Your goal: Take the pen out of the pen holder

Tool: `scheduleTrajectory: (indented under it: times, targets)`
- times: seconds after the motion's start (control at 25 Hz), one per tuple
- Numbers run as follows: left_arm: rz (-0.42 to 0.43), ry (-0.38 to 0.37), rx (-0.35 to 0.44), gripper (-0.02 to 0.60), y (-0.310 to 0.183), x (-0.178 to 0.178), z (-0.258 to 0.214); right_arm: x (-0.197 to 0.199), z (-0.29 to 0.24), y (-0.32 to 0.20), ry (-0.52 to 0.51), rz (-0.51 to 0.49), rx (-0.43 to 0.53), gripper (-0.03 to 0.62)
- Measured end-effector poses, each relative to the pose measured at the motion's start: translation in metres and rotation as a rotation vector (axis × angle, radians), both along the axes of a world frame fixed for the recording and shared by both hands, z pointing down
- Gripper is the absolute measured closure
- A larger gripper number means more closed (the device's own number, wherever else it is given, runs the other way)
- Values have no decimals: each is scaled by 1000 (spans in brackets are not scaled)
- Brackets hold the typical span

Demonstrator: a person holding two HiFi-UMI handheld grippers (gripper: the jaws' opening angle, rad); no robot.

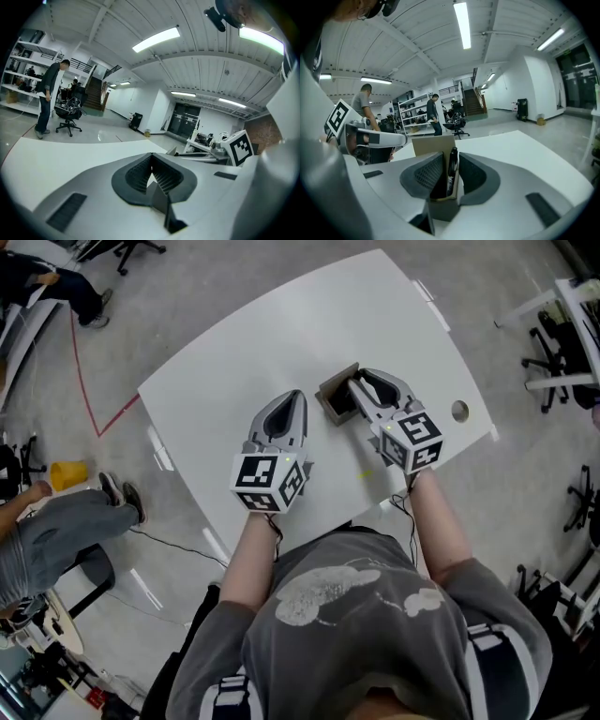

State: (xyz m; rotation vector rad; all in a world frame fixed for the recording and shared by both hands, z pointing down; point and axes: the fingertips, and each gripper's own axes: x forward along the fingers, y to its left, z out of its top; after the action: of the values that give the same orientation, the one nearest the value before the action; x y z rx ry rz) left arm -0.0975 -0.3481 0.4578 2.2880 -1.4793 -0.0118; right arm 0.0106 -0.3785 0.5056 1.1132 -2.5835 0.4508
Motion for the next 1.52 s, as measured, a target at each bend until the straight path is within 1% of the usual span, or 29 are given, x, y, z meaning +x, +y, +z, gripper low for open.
scheduleTrajectory:
  times: [0.04, 0.16, 0.24, 0.36, 0.68, 0.84, 1.24, 1.4, 1.52]
  targets:
    - [0, -1, 0, 574, 0, 0, 1, -1, 0, 0, -4, -2, -2, 491]
    - [0, -1, -4, 574, 2, -1, 2, 0, 2, 0, -20, 15, -15, 508]
    - [-1, 0, -4, 574, 3, -1, 2, 2, 3, 0, -40, 32, -34, 540]
    - [-4, -2, -2, 574, 5, 0, -1, 3, 1, 1, -49, 37, -38, 542]
    - [-9, -9, 31, 574, 12, 3, -14, 9, -26, 4, -79, 50, 27, 542]
    - [-15, -8, 57, 574, 24, 6, -28, 16, -45, 15, -101, 57, 58, 542]
    - [-32, -21, 137, 574, 81, 22, -64, 38, -99, 66, -156, 64, 184, 542]
    - [-43, -25, 171, 574, 114, 30, -78, 50, -117, 100, -169, 54, 220, 542]
    - [-46, -29, 181, 574, 143, 38, -86, 58, -125, 130, -182, 47, 227, 542]
